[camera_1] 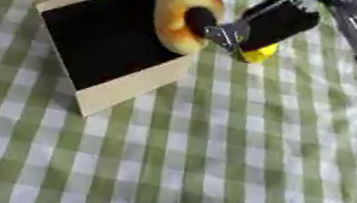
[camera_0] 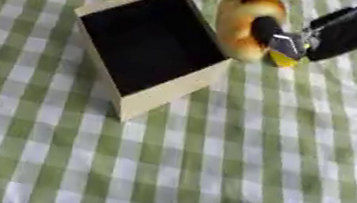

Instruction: Pick up objects on the table and place them in the box.

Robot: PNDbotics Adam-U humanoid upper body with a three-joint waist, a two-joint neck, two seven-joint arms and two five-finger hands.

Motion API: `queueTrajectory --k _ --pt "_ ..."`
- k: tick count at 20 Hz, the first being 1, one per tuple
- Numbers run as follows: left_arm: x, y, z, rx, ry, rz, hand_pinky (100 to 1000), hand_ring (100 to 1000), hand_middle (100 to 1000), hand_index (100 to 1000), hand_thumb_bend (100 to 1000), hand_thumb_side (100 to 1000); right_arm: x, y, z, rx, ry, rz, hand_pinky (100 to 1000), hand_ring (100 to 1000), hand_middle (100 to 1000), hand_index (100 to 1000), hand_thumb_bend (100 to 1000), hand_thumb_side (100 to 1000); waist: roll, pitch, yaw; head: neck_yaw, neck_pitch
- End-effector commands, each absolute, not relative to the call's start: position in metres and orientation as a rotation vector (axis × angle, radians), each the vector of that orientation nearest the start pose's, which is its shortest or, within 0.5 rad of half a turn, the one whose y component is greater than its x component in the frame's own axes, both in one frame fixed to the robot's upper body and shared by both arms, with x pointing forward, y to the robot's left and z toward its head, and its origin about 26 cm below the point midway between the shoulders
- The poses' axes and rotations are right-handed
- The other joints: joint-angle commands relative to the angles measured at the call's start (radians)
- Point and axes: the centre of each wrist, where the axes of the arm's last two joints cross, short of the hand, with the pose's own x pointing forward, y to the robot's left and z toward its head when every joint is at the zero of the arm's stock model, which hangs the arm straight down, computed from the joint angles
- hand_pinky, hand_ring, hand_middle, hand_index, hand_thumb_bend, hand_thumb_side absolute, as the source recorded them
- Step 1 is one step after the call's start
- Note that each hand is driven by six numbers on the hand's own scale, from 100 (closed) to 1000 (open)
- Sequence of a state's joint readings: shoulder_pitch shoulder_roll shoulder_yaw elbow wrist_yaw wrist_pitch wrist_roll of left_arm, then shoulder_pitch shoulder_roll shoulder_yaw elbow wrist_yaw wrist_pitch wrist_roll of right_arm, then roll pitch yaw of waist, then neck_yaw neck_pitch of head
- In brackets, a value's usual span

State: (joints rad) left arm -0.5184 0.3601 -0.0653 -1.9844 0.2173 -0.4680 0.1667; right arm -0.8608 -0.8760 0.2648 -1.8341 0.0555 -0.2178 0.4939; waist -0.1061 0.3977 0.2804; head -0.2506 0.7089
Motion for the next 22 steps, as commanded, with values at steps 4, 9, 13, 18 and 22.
queueTrajectory --k 4,9,13,18,22 --pt "0.310 0.213 0.276 0.448 3.268 0.250 759 747 780 856 100 669 0.361 -0.253 0.364 0.723 2.654 -2.139 863 700 370 567 100 108 -0.012 -0.016 0.054 -0.054 -0.025" --pt "0.310 0.210 0.275 0.487 3.271 0.266 760 747 782 856 100 670 0.383 -0.246 0.347 0.725 2.663 -2.185 861 699 375 567 100 126 -0.019 -0.009 0.067 -0.061 -0.031" --pt "0.310 0.209 0.274 0.501 3.276 0.269 760 746 783 855 100 670 0.395 -0.238 0.331 0.733 2.636 -2.241 860 708 389 575 100 127 -0.017 -0.004 0.068 -0.059 -0.031" --pt "0.310 0.208 0.273 0.511 3.285 0.267 760 746 783 855 100 670 0.404 -0.232 0.319 0.790 2.585 -2.268 857 774 529 692 100 100 -0.013 -0.003 0.068 -0.059 -0.032" --pt "0.310 0.209 0.272 0.507 3.295 0.268 761 746 784 855 100 670 0.402 -0.230 0.318 0.863 2.469 -2.287 873 845 697 843 100 100 -0.012 -0.005 0.064 -0.052 -0.028"
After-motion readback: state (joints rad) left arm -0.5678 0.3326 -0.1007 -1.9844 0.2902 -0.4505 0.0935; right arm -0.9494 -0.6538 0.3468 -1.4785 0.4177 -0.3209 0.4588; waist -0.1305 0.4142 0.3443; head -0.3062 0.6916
